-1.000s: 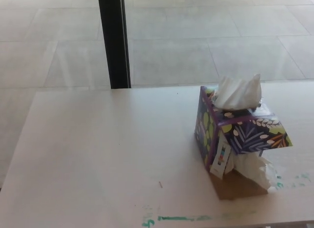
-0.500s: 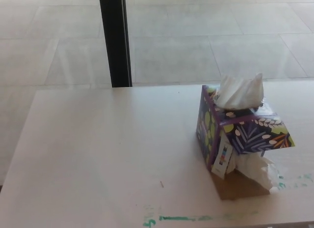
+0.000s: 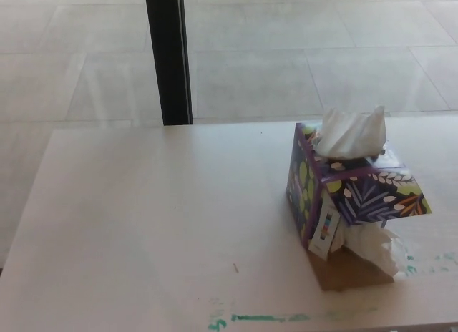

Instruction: The robot uses its right hand to pull out a tissue from the tissue box kept in the middle of the desk and put it on the right side

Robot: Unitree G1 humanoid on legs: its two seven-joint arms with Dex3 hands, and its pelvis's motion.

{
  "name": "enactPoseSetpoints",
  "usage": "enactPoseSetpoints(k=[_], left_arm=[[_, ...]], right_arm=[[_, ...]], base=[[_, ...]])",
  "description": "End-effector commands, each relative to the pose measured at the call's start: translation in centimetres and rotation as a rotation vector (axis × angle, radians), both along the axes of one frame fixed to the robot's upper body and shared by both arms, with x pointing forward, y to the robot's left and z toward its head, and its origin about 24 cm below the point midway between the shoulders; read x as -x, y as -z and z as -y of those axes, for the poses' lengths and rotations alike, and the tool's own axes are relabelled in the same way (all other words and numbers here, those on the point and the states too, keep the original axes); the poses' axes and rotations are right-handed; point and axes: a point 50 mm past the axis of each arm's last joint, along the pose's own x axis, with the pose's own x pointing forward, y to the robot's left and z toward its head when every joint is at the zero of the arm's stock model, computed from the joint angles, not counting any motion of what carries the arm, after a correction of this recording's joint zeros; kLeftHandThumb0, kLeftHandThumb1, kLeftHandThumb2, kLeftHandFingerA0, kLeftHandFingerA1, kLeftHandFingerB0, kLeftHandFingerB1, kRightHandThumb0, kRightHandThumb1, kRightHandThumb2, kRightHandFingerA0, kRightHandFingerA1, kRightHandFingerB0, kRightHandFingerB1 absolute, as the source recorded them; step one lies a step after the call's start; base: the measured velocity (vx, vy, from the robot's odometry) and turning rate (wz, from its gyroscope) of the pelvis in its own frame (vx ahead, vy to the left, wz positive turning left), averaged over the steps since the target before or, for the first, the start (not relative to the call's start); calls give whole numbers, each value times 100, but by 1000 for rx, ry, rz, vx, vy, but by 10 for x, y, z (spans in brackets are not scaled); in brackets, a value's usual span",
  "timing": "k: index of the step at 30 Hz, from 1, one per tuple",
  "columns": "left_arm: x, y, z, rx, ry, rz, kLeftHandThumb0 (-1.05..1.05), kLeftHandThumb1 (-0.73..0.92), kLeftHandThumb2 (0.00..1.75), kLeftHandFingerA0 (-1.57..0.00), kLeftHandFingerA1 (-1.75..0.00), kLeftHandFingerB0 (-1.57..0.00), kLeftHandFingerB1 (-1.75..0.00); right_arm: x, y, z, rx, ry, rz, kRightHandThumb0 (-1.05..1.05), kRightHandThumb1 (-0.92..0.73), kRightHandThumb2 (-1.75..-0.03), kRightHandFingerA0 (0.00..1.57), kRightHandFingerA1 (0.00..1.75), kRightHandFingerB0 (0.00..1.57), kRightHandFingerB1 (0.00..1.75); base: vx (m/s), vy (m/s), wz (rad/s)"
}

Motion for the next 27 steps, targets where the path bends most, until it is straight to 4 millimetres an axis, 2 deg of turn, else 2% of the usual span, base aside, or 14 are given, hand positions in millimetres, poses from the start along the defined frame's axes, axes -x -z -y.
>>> enactPoseSetpoints(k=[1, 3, 4, 6, 7, 13, 14, 15, 18, 19, 20, 21, 23, 27], left_arm=[[3, -5, -5, -6, 1, 9, -81, 89, 67, -50, -44, -36, -39], [6, -5, -6, -10, 29, -8, -83, 91, 68, -50, -43, -36, -38], [6, -6, -7, -13, 25, -8, -80, 71, 109, -42, -56, -33, -52], [7, -5, -7, 6, -38, 13, -81, 68, 105, -43, -57, -36, -54], [5, -5, -7, -8, -13, 7, -84, 87, 67, -52, -46, -42, -42], [4, -6, -7, -11, -12, 7, -81, 88, 66, -52, -47, -42, -41], [6, -6, -8, -11, -29, 4, -88, 71, 83, -51, -52, -38, -46], [5, -5, -8, -14, -40, 6, -81, 86, 66, -55, -47, -44, -42], [5, -5, -7, -17, -37, 9, -80, 87, 66, -56, -46, -43, -41], [6, -4, -7, -19, -35, 6, -82, 68, 108, -49, -58, -35, -52], [7, -4, -7, -19, -36, 6, -82, 68, 108, -49, -58, -35, -52], [7, -5, -7, -15, -42, 13, -83, 85, 66, -56, -47, -45, -43], [7, -6, -8, -18, -27, 6, -85, 85, 66, -55, -46, -44, -42], [7, -6, -8, -10, -42, 13, -90, 69, 82, -52, -52, -40, -47]], right_arm=[[-27, -27, -87, 121, -352, -137, -60, -63, -59, 51, 56, 38, 36], [-31, -31, -101, 136, -387, -165, -60, -63, -59, 51, 57, 40, 36], [-33, -32, -106, 158, -401, -169, -60, -64, -59, 51, 57, 41, 36], [-36, -33, -113, 176, -414, -179, -62, -51, -89, 48, 64, 36, 51], [-41, -36, -121, 214, -428, -179, -59, -63, -59, 51, 59, 41, 37], [-54, -36, -140, 278, -479, -239, -57, -64, -59, 51, 50, 43, 37], [-56, -34, -145, 298, -500, -261, -60, -51, -86, 44, 59, 37, 50], [-58, -30, -150, 329, -522, -277, -58, -63, -59, 51, 54, 42, 38], [-61, -27, -154, 364, -527, -313, -58, -63, -59, 48, 53, 41, 37], [-64, -23, -156, 396, -540, -338, -58, -62, -59, 44, 55, 40, 38], [-64, -23, -156, 397, -541, -339, -58, -62, -59, 44, 55, 40, 38], [-68, -20, -158, 408, -543, -382, -55, -61, -58, 32, 50, 37, 36], [-70, -21, -159, 444, -548, -443, -67, -51, -85, 12, 50, 25, 46], [-74, -20, -161, 535, -536, -476, -71, -51, -88, 3, 36, 22, 46]], base=[[0, 0, 0], [0, 0, 0], [0, 0, 0], [0, 0, 0], [0, 0, 0], [0, 0, 0], [0, 0, 0], [0, 0, 0], [0, 0, 0], [0, 0, 0], [0, 0, 0], [0, 0, 0], [0, 0, 0], [0, 0, 0]])
